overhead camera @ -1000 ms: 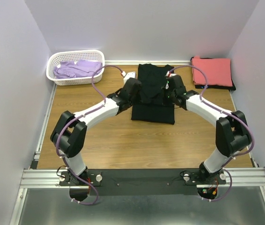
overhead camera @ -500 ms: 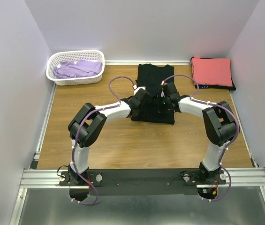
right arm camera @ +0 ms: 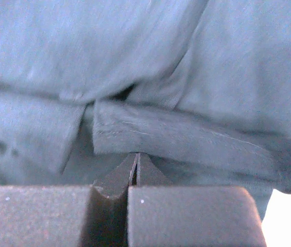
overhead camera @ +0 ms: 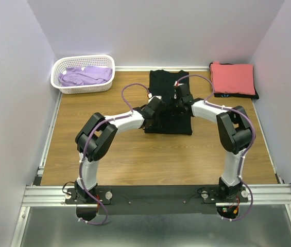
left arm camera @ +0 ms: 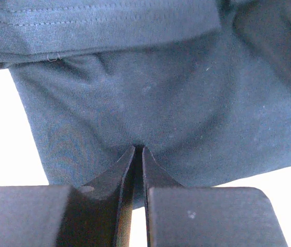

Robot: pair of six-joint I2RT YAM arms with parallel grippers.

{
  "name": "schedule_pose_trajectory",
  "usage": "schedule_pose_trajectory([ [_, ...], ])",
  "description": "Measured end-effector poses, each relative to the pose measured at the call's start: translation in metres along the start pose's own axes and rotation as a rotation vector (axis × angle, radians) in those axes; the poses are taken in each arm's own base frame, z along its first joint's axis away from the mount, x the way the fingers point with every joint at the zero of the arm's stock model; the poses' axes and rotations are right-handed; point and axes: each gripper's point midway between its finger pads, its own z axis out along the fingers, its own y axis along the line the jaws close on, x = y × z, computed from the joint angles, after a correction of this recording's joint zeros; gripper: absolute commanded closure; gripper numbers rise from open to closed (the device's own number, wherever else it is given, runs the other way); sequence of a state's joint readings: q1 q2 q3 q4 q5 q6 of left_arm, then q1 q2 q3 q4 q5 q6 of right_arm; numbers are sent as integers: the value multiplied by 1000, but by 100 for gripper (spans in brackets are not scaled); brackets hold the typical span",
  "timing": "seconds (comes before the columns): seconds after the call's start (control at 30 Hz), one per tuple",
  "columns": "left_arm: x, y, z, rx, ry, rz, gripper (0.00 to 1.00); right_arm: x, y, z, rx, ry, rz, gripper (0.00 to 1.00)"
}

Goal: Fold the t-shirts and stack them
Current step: Fold the tshirt

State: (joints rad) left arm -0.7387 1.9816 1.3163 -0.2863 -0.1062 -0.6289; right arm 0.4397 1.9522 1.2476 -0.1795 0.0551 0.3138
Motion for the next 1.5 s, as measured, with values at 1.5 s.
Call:
schedule_pose_trajectory([
  [1.5, -94, 46, 7, -42, -126, -151, 72, -14, 8, -76, -254, -86, 28, 97],
])
